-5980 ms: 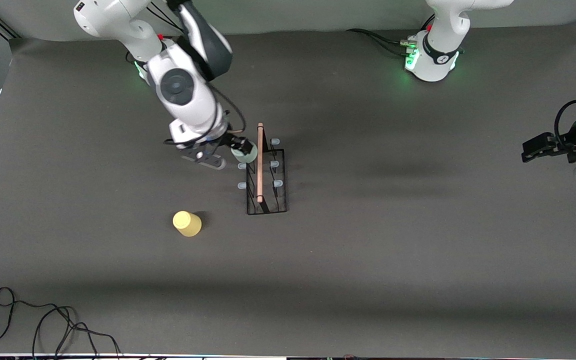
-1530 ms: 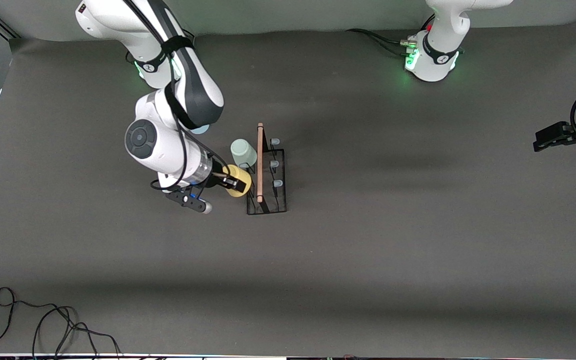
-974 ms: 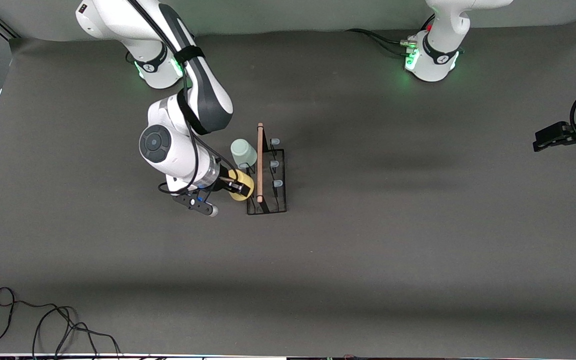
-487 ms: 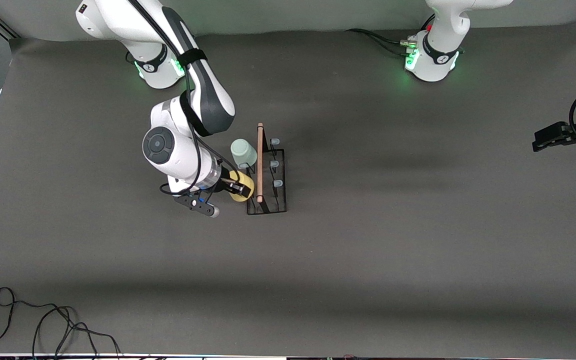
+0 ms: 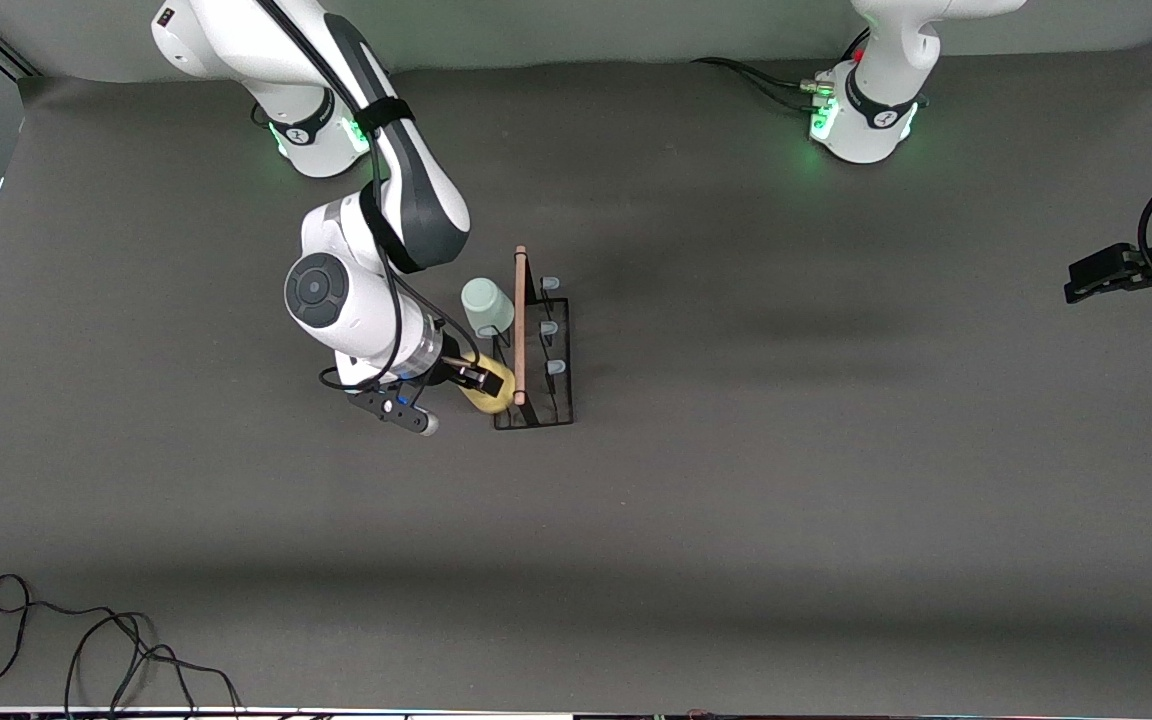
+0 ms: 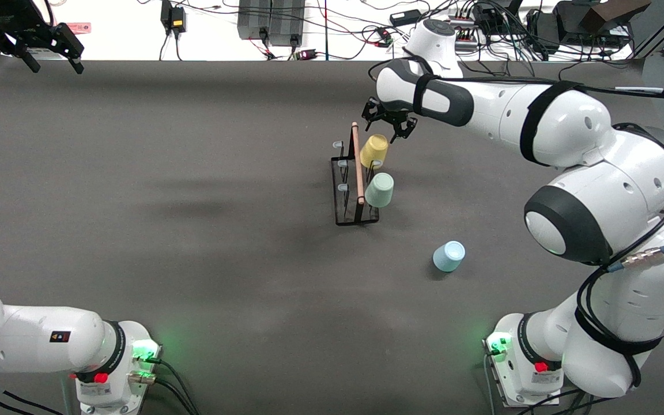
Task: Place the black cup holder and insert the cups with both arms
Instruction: 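Lower the yellow cup onto a rack peg with the right gripper, then open the right gripper and withdraw it from the rack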
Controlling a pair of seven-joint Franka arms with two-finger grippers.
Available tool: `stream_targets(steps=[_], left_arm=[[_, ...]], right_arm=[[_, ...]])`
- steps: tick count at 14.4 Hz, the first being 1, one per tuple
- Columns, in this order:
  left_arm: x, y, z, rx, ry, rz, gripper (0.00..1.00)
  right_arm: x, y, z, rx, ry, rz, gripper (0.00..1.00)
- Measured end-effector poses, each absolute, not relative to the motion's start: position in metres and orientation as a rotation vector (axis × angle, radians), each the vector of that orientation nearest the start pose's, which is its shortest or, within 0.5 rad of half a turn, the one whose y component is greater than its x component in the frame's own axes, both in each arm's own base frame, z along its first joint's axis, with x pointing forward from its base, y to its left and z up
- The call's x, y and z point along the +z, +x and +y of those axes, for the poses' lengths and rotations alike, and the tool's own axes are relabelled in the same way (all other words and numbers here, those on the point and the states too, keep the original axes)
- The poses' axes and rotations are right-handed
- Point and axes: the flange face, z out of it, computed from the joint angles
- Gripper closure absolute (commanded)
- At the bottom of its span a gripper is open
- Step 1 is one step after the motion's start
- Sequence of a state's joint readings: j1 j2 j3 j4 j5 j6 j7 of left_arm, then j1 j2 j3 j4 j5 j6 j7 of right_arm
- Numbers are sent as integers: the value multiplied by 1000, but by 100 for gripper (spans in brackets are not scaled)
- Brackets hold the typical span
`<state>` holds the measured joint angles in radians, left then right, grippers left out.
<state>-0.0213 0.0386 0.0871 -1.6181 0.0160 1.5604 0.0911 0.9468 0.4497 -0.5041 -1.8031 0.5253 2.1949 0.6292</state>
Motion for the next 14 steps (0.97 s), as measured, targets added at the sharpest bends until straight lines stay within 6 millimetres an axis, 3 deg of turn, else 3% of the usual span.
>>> stream_targets(steps=[4, 7, 9, 14], left_arm=[[580, 560, 37, 152, -3126, 43, 0], [578, 560, 34, 159, -3126, 52, 0], [577, 560, 30, 163, -3126, 64, 0], [575, 560, 23, 167, -3125, 86, 0]], right_arm=[[325, 566, 317, 132, -2867, 659, 18], [341, 577, 303, 81, -2881, 661, 18], [365, 585, 275, 99, -2937, 636, 17], [452, 589, 166, 257, -2967, 501, 11]])
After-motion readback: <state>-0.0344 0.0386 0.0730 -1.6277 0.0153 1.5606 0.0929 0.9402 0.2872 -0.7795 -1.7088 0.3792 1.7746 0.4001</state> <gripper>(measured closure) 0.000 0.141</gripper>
